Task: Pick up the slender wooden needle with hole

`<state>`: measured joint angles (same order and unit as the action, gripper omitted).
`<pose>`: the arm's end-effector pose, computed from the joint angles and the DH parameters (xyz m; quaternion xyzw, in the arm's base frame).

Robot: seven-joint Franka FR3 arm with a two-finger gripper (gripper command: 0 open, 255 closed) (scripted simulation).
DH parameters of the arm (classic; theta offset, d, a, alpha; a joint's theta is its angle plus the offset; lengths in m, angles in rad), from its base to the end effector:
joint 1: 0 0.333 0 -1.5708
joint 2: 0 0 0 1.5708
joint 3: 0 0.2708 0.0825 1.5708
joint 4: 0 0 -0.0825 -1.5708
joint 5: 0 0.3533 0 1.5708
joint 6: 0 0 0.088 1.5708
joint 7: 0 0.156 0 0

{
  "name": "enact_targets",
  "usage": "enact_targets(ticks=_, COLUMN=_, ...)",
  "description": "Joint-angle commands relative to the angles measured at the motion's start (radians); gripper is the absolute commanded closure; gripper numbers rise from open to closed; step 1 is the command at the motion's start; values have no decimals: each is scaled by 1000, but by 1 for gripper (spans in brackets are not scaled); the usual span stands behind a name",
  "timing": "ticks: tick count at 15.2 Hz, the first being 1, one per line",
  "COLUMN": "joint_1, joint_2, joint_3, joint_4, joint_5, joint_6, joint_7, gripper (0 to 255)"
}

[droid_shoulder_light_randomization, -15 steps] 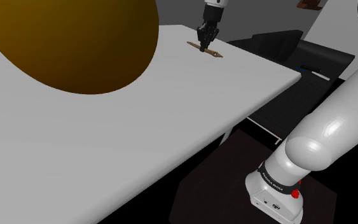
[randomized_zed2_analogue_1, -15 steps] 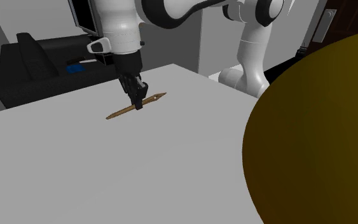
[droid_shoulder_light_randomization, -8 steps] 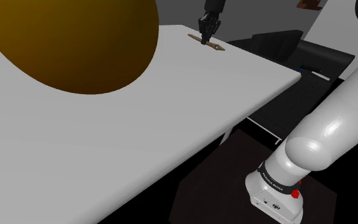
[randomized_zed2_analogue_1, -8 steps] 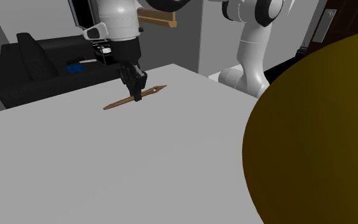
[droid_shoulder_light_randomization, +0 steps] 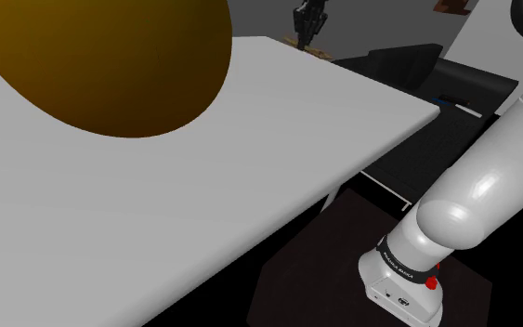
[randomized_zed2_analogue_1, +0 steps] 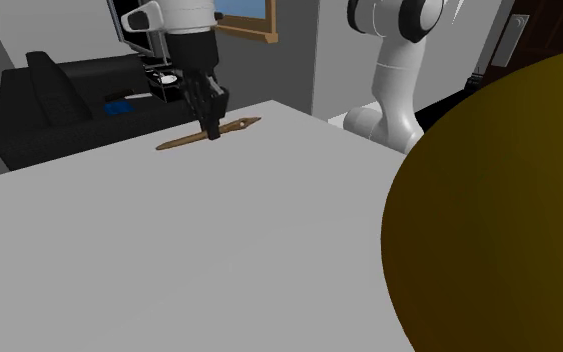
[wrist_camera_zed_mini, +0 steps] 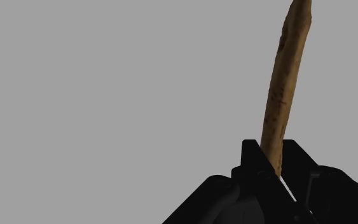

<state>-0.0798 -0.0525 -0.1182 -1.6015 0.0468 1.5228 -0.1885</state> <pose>0.4949 -0.0929 0.5397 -0.9996 0.0038 0.0079 0.0285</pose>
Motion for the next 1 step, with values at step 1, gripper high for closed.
enact_targets(ticks=1, joint_1=0, joint_2=2, joint_3=0, joint_4=9, joint_5=0, joint_6=-7, joint_7=0, gripper=255)
